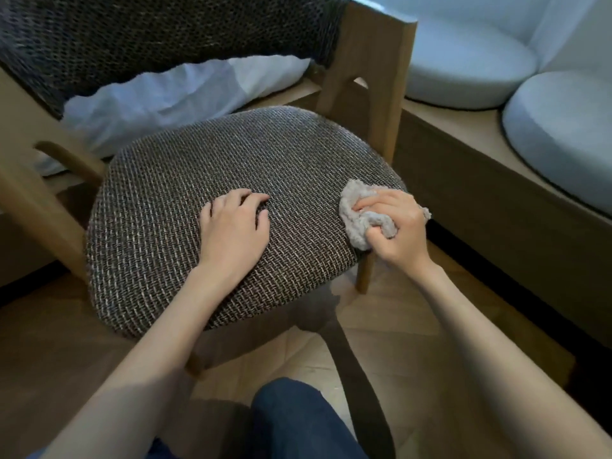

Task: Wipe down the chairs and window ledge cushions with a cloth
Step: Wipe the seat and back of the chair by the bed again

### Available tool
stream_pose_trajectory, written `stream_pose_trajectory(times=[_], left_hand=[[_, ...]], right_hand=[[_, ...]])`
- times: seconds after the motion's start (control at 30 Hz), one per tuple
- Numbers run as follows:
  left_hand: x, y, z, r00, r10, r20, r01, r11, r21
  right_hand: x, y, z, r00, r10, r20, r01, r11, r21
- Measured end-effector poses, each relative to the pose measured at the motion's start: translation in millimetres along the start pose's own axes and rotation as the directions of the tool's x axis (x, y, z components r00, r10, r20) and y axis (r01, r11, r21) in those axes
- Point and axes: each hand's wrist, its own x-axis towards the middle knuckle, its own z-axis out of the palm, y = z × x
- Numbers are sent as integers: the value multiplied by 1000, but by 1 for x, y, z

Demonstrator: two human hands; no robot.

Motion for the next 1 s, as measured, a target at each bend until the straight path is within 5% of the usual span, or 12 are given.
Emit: stream_pose_trajectory(times=[0.17, 0.3, 0.47, 0.7, 1.0], left_hand=[[2, -1, 3, 1000, 0, 5, 0, 1000, 13], [2, -5, 0, 1000, 18, 13, -17, 998, -55], [-6, -25, -15, 997, 55, 51, -50, 994, -98], [-25, -68, -43, 993, -26, 111, 26, 1000, -1], [-39, -101, -77, 992, -91, 87, 101, 988, -113]], right_hand=[[15, 18, -6, 948, 294, -119, -285, 955, 86], [10, 7, 5, 893, 371, -256, -357, 929, 100], [-20, -27, 24, 895, 315, -316, -294, 949, 112], [-42, -103, 68, 982, 99, -161, -93, 995, 44], [-50, -218, 136, 993, 115, -13, -114, 992, 63]])
